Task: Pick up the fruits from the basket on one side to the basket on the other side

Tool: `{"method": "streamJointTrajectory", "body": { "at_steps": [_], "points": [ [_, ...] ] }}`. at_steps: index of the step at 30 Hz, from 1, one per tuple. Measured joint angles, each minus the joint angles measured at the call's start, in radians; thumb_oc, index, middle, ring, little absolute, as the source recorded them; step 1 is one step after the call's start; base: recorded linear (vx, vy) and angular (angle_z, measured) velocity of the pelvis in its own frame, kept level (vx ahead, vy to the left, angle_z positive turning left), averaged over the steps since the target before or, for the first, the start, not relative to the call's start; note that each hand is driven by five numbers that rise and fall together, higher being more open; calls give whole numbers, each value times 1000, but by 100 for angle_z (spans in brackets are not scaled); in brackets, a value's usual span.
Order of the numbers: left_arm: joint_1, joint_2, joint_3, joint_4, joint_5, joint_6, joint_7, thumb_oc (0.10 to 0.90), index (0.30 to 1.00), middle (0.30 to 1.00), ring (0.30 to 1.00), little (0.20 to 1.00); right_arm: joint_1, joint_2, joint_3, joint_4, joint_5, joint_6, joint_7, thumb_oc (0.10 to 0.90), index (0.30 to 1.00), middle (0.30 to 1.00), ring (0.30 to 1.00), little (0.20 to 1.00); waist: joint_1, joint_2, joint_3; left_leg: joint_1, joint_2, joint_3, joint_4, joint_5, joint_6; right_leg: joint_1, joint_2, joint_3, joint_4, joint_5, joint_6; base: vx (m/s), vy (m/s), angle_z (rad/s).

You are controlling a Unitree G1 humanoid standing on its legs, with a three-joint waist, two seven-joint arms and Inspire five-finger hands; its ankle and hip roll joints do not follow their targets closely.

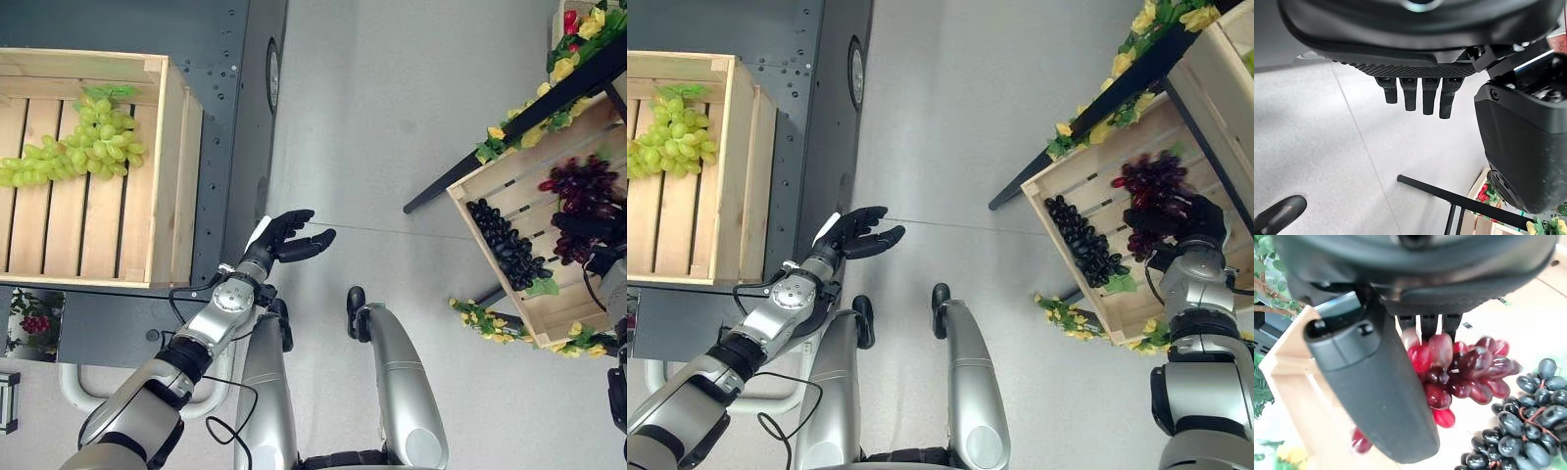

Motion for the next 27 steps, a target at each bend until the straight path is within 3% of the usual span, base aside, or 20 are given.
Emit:
{"method": "streamJointTrajectory", "body": {
  "at_steps": [15,21,27],
  "points": [
    [0,-5,0,3,0,-1,-2,800,900,900,900,900,38,17,16,34,-15,1,1,800,900,900,900,900,0,0,0,74,-3,7,-50,3,-3,74,-3,0,-48,4,7,-2,19,0],
    [8,-23,0,20,2,-1,10,800,900,900,900,900,113,121,19,-3,-55,-68,7,800,900,900,900,900,-7,0,0,197,-3,27,-141,10,-6,187,-6,-3,-126,11,6,32,61,-4],
    [31,-50,12,18,68,-33,54,800,900,900,900,900,300,281,55,-244,-52,-165,18,800,900,900,900,900,-26,2,-1,346,-4,61,-263,34,-14,322,-10,-5,-218,15,12,56,33,0]
  ]
}}
